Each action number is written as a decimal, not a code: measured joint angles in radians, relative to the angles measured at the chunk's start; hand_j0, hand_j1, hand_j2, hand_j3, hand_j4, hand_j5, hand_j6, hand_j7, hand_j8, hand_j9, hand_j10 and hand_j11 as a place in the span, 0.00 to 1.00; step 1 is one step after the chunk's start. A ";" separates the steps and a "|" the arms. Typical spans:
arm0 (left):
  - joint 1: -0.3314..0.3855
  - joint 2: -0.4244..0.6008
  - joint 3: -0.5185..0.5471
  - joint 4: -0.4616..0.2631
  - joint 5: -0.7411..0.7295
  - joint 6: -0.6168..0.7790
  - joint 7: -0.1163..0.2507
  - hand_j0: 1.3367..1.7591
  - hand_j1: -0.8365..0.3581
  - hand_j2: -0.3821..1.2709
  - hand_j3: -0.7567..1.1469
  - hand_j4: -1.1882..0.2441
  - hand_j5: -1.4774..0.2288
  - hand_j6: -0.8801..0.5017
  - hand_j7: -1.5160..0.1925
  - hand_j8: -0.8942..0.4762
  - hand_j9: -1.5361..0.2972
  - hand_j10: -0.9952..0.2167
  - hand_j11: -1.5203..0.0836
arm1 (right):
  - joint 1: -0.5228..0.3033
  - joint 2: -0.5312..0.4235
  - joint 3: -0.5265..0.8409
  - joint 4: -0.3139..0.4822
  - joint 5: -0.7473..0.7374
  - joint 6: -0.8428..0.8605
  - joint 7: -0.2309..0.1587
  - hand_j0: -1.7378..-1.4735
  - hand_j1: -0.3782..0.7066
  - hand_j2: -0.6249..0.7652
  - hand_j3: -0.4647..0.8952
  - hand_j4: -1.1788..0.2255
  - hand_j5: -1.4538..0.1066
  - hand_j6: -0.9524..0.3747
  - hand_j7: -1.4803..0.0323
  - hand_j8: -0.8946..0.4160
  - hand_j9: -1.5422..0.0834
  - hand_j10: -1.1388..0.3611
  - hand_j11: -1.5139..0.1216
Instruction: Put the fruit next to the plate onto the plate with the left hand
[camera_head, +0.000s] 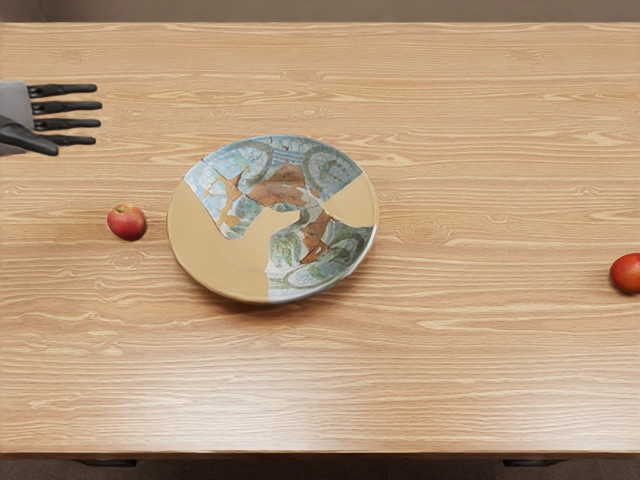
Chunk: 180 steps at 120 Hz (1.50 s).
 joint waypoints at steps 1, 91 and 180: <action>0.000 0.000 0.000 0.000 -0.001 0.000 0.000 0.76 0.97 0.24 0.40 0.81 0.85 0.62 0.87 0.63 0.82 0.80 0.93 | 0.000 0.000 0.000 0.000 0.000 0.000 0.000 0.30 0.05 0.45 0.34 0.83 0.92 0.70 0.96 0.67 0.93 0.75 0.91; -0.046 -0.125 0.127 -0.464 1.142 0.437 0.000 0.76 0.96 0.24 0.40 0.80 0.84 0.61 0.86 0.62 0.81 0.79 0.92 | 0.000 0.000 0.000 0.000 0.000 0.000 0.000 0.30 0.05 0.45 0.34 0.83 0.92 0.70 0.96 0.67 0.93 0.75 0.91; -0.014 -0.190 0.571 -0.583 1.462 0.907 0.000 0.76 0.90 0.25 0.40 0.76 0.79 0.56 0.81 0.58 0.77 0.74 0.87 | 0.000 0.000 0.000 0.000 0.000 0.000 0.000 0.30 0.05 0.45 0.34 0.83 0.92 0.70 0.96 0.67 0.93 0.75 0.91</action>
